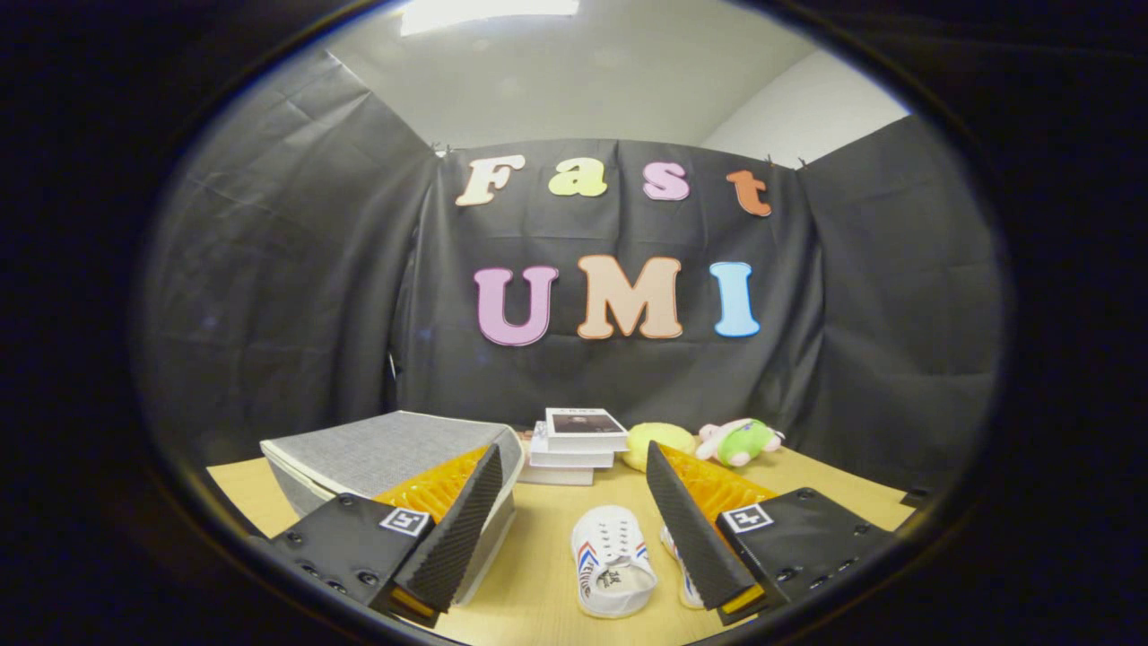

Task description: Open the storage box then place both shoes into the box .Put the left shoe in first, then the right shoe, with the right side of both shoes facing outward in a uniform manner.

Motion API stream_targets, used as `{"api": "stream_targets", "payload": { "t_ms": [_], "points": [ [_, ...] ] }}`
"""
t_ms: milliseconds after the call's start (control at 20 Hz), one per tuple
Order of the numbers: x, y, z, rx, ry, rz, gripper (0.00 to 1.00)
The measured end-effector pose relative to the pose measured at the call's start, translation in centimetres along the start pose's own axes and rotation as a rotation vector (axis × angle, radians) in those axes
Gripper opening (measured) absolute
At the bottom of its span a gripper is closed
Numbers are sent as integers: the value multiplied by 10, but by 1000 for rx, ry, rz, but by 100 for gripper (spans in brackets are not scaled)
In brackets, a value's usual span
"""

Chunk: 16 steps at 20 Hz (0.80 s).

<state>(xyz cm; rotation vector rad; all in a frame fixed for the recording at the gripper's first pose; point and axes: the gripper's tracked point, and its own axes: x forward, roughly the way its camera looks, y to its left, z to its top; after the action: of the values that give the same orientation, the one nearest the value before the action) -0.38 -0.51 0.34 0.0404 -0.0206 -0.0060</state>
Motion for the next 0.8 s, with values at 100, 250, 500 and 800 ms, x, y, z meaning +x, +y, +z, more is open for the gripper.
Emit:
{"api": "stream_targets", "payload": {
  "t_ms": [100,250,500,800],
  "points": [
    [0,-1,-1,-2,3,-3,100],
    [1,-4,-2,-2,7,-14,100],
    [1,-3,0,29,0,-16,100],
    [0,1,3,166,-11,-14,100]
  ]
}}
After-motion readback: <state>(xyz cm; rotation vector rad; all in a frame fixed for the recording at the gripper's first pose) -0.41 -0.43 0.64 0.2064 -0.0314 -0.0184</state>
